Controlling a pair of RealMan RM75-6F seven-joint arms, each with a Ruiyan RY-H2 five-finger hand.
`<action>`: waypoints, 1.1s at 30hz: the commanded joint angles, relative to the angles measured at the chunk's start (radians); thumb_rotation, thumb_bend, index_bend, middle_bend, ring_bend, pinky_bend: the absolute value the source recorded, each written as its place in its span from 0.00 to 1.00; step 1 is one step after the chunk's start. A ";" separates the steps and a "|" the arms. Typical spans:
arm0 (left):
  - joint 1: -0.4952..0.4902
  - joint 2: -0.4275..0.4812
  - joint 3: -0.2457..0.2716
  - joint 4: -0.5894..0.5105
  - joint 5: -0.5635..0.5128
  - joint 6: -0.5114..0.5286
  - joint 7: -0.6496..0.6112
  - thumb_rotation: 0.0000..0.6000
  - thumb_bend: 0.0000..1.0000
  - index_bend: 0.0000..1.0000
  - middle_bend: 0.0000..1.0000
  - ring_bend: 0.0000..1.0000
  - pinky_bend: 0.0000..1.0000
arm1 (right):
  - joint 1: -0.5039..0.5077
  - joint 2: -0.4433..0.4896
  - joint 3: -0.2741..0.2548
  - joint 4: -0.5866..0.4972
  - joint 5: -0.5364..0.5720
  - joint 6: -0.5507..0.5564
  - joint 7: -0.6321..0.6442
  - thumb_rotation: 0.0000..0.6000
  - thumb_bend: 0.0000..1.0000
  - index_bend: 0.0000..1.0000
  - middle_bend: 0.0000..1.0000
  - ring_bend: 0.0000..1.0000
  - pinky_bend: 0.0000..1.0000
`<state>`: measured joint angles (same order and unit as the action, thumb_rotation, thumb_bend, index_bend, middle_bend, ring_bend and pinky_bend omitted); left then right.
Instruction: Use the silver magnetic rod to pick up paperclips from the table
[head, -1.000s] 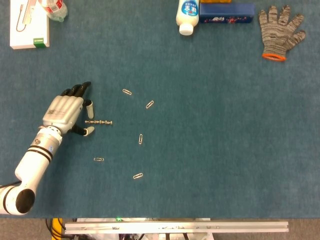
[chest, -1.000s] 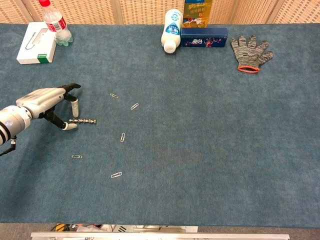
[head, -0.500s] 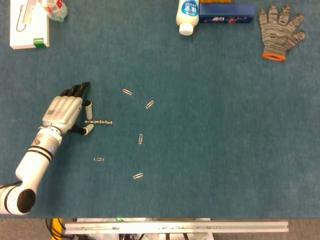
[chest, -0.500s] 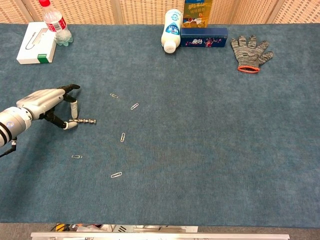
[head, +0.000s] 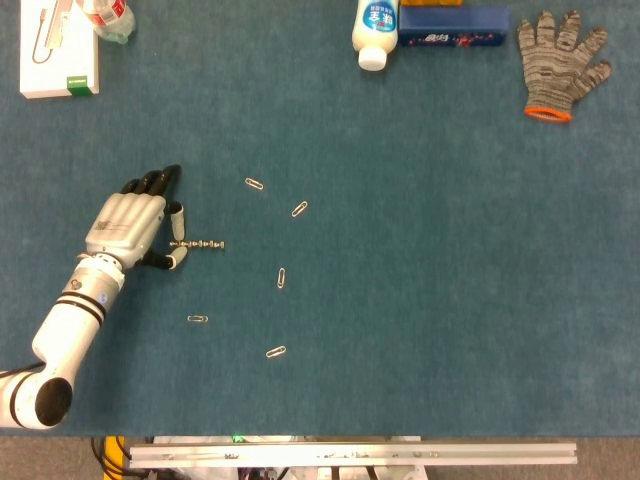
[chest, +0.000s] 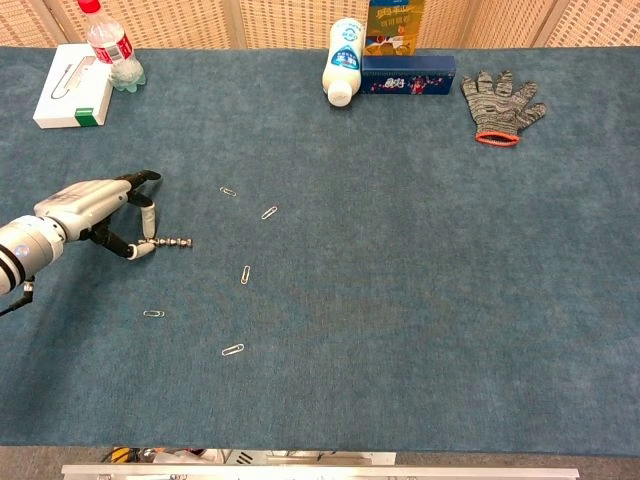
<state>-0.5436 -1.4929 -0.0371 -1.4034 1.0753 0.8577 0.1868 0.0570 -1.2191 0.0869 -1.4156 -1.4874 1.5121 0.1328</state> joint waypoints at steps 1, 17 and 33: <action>0.000 0.000 0.000 0.001 -0.003 -0.002 0.003 1.00 0.30 0.54 0.00 0.00 0.11 | 0.000 -0.001 0.000 0.001 0.000 -0.001 0.000 1.00 0.00 0.21 0.20 0.19 0.35; 0.009 -0.002 -0.005 -0.006 0.009 0.020 -0.002 1.00 0.35 0.60 0.00 0.00 0.11 | 0.001 -0.003 0.001 0.002 0.001 -0.002 0.001 1.00 0.00 0.21 0.20 0.19 0.35; 0.020 0.061 0.005 -0.104 0.102 0.077 -0.003 1.00 0.35 0.61 0.00 0.00 0.11 | 0.002 -0.001 0.003 -0.001 -0.002 0.003 0.002 1.00 0.00 0.21 0.20 0.19 0.35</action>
<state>-0.5252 -1.4398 -0.0335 -1.4968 1.1695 0.9265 0.1787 0.0587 -1.2198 0.0897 -1.4166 -1.4892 1.5149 0.1343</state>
